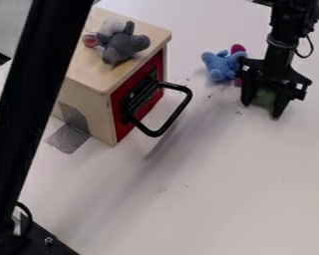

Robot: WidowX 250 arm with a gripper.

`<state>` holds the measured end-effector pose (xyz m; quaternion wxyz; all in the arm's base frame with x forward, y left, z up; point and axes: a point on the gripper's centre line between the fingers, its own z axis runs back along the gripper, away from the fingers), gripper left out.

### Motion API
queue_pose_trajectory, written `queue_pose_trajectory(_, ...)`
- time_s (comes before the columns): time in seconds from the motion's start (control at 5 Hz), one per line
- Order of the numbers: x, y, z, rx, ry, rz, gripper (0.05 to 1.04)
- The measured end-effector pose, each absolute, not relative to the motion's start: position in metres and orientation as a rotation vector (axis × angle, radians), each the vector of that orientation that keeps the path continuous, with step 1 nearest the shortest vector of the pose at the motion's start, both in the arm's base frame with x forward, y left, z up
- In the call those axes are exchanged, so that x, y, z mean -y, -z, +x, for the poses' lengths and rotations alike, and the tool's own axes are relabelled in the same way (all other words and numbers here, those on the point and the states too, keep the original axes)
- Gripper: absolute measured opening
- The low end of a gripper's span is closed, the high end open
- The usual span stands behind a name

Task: Move the green pepper to the upper side of the table next to the blue toy

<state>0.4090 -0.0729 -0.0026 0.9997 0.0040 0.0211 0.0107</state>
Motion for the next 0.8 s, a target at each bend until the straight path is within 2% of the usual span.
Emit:
queue_pose_trajectory(0.2, 0.072, 0.002, 0.410, -0.054, -0.029, 0.003, 0.798)
queue_pose_trajectory(0.4, 0.072, 0.001, 0.409, -0.058, -0.034, -0.001, 1.001)
queue_pose_trajectory(0.6, 0.068, -0.011, 0.399, -0.056, -0.053, 0.010, 0.999)
queue_pose_trajectory(0.8, 0.067, -0.051, 0.393, 0.020, -0.069, -0.008, 0.999)
